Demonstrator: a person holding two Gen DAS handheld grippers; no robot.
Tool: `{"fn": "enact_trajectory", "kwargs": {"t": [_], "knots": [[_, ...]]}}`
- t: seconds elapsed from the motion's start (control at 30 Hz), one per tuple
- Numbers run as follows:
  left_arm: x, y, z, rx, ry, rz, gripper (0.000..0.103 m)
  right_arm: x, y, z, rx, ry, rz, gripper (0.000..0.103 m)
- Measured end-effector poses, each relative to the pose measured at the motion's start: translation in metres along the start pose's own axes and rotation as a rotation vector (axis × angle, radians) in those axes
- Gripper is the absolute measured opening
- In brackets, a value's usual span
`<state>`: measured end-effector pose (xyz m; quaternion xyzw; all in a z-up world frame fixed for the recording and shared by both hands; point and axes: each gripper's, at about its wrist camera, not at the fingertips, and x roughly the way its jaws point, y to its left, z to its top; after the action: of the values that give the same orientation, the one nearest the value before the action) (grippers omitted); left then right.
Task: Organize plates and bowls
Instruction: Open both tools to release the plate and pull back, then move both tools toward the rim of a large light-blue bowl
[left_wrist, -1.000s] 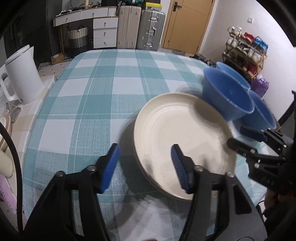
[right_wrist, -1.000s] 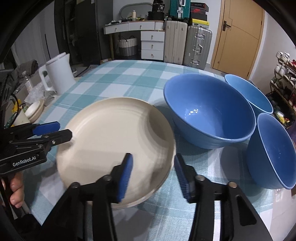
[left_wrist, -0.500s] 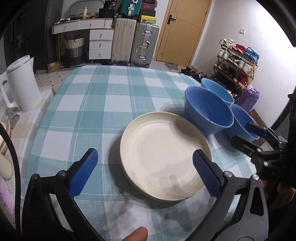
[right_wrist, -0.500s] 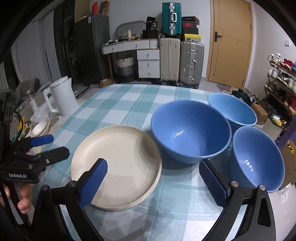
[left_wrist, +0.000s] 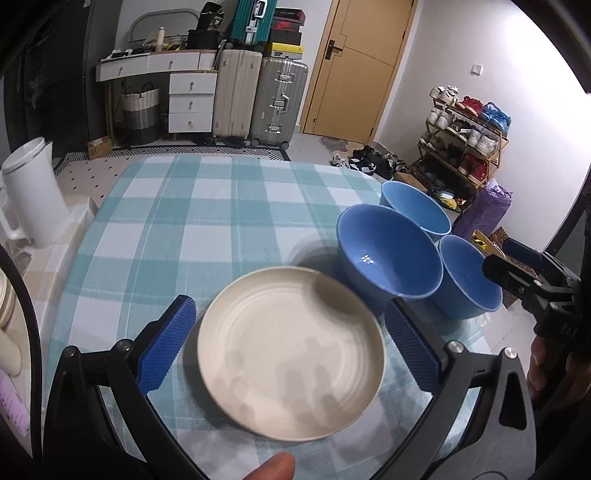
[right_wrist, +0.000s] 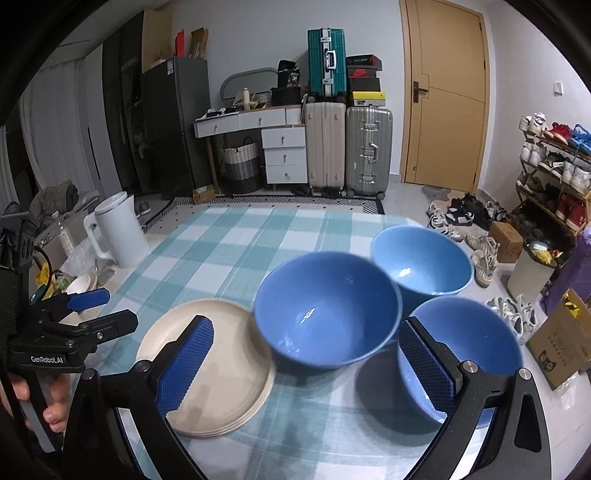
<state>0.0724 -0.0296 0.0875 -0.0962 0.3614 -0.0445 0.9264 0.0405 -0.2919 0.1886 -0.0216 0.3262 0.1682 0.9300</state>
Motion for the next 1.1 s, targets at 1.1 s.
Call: {"fn": "enact_trajectory", "kwargs": {"t": [1.1], "knots": [[0.097, -0.076, 0.093, 0.069, 0.08, -0.063, 0.102, 0.004, -0.134, 0.061, 0.145, 0.025, -0.143, 0.102]]}}
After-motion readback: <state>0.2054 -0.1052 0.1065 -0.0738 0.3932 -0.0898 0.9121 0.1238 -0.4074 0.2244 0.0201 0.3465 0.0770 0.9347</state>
